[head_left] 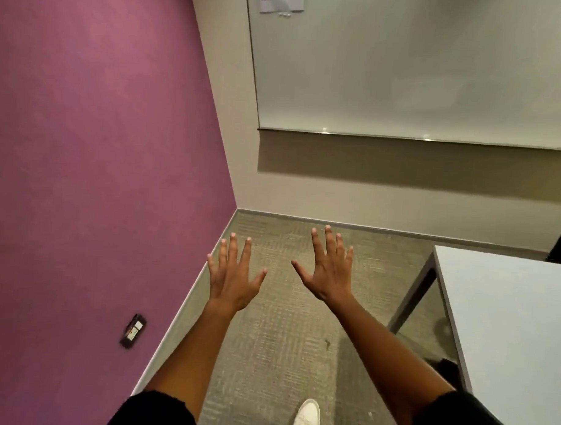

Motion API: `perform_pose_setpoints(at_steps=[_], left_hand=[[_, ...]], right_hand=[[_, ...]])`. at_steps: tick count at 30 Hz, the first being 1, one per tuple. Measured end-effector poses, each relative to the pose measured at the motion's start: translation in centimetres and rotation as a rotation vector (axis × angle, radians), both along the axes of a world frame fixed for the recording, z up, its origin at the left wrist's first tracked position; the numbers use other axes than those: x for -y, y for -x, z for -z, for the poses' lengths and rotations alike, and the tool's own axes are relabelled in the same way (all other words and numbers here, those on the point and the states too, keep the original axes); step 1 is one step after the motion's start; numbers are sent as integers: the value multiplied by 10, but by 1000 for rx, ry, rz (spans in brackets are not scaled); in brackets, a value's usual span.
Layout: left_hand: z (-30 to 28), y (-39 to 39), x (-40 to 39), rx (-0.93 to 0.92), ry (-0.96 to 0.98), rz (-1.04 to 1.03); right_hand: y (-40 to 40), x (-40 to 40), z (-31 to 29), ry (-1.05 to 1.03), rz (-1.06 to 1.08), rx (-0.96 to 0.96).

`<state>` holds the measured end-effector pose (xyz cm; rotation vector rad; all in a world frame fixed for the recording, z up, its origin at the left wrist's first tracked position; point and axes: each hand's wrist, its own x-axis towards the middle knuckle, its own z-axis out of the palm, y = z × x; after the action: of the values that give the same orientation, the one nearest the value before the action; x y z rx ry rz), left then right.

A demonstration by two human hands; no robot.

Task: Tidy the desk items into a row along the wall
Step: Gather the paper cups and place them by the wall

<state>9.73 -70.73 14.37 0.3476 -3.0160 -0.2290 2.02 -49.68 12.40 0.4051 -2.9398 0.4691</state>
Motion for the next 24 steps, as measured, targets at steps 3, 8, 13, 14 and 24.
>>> perform_pose_setpoints(at_steps=[3,8,13,14,24], left_hand=[[-5,85,-6,1,24,53],[-13,218,-29,-14,0,159],[-7,339,-64,-2,-15,307],[-5,364,-72,-1,-17,338],[2,639,-163,26,22,715]], right_hand=[[77,-12,-8,6,66,-9],[181,-37,-19,-14,165,-6],[270,-72,-16,-28,302,1],[289,-81,-14,-30,330,3],[485,-163,-4,-74,701,7]])
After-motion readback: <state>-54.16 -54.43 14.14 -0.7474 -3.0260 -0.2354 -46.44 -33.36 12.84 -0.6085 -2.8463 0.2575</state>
